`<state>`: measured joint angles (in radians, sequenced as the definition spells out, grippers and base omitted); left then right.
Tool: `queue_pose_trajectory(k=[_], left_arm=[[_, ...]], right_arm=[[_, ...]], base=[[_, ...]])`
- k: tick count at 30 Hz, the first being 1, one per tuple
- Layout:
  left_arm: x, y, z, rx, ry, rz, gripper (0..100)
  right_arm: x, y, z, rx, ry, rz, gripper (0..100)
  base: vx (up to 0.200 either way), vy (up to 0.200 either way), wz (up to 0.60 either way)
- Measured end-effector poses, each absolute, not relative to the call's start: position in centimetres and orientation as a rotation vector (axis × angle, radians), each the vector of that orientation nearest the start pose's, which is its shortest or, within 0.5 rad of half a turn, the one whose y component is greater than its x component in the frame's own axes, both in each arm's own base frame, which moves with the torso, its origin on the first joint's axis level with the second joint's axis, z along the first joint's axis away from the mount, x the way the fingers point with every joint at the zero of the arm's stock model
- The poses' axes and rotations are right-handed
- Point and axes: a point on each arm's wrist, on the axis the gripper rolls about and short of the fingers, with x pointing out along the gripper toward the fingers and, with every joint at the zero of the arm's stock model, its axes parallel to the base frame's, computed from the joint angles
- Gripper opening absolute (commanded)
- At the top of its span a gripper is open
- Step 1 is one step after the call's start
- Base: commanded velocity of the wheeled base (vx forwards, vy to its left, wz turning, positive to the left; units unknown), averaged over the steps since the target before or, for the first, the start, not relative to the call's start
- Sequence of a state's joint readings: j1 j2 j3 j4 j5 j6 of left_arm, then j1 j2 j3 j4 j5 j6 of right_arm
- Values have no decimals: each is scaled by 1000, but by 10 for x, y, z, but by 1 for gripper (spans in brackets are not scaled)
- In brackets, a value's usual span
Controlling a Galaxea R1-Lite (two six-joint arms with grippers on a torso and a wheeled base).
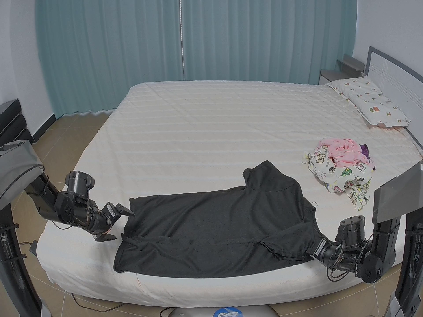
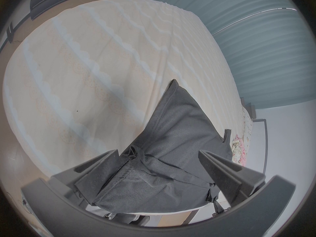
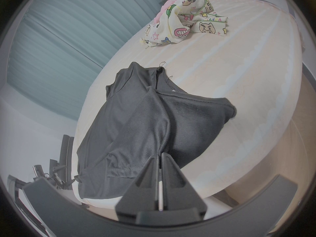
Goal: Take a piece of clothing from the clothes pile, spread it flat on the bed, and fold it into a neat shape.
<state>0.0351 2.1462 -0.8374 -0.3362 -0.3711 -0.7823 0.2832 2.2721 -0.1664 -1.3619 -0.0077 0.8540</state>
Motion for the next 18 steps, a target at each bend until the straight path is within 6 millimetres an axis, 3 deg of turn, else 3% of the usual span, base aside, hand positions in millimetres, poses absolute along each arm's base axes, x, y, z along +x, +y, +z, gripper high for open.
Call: queue_pose_trajectory(k=[18], left_arm=[[340,4,20,-910,1035,82,100]], right_arm=[[231,47,-16,635,756,-81,0]], base=[[0,0,0]])
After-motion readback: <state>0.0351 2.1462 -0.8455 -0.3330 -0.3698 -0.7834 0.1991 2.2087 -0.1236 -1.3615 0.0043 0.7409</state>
